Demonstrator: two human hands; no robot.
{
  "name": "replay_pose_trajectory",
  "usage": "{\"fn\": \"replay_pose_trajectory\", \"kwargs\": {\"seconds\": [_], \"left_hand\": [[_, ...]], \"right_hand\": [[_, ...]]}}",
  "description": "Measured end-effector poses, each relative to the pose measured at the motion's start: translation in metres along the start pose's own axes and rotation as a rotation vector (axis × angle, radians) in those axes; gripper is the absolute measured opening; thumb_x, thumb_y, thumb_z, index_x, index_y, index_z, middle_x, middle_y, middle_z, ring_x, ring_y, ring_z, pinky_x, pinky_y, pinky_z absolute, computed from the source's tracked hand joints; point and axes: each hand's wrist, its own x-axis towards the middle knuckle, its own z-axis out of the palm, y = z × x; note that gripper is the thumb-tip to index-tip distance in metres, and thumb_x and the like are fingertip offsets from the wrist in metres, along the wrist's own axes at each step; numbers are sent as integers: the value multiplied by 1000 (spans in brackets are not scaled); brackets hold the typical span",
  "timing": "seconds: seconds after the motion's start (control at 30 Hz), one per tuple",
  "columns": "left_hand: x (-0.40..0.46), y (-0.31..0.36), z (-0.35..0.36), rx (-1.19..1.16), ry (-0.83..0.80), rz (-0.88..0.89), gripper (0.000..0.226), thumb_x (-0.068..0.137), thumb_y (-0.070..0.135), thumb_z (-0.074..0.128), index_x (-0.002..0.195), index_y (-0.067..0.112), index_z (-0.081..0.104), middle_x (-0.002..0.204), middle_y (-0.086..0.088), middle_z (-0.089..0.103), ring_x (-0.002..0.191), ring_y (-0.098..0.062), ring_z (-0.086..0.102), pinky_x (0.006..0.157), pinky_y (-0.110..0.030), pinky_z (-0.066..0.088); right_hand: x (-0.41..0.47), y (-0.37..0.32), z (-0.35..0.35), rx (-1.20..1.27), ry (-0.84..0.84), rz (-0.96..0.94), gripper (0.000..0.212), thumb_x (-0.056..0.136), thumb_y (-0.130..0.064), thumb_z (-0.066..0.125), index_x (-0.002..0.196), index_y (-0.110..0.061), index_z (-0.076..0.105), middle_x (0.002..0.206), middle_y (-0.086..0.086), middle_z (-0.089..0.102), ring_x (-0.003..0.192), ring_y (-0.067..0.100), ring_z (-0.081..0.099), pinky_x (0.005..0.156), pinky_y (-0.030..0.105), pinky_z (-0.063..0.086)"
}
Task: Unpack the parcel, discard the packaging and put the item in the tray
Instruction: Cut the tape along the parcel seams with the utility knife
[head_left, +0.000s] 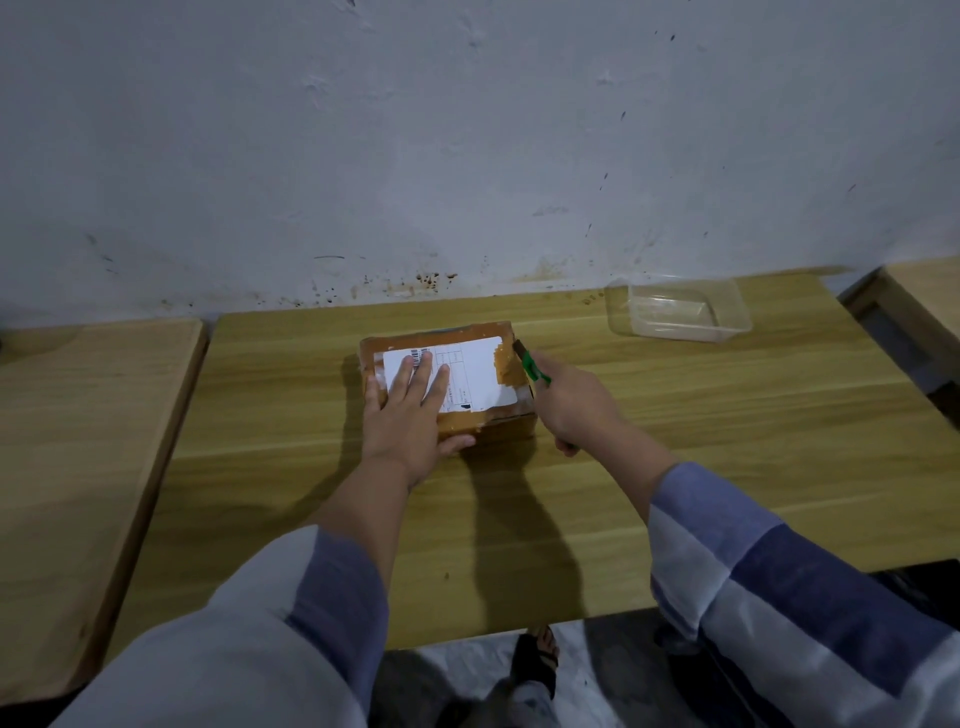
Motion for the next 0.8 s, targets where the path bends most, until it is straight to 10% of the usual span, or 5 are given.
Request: {"fn": "replay_pose_trajectory", "kwargs": {"seconds": [0.23, 0.4, 0.8], "left_hand": [[0, 2, -1, -16, -5, -12, 96, 82, 77, 30, 152, 25, -9, 159, -1, -19, 146, -21, -18, 116, -53, -5], [2, 3, 1, -15, -1, -23, 98, 78, 81, 27, 152, 26, -7, 160, -1, -17, 147, -20, -18, 115, -54, -7], [1, 5, 0, -42, -10, -36, 99, 79, 81, 28, 152, 25, -8, 159, -1, -20, 146, -21, -19, 117, -57, -4]], "right_hand": [[-9, 4, 11, -120, 32, -1, 58, 95, -16, 35, 148, -35, 19, 120, 15, 59, 99, 32, 63, 81, 43, 56], [-15, 13, 12, -74, 7, 48, 59, 95, -13, 34, 146, -39, 22, 97, 10, 56, 63, 23, 62, 48, 32, 53], [-40, 44, 29, 189, 126, 28, 48, 98, -26, 30, 142, -45, 24, 87, 10, 63, 56, 29, 62, 50, 40, 56]]}}
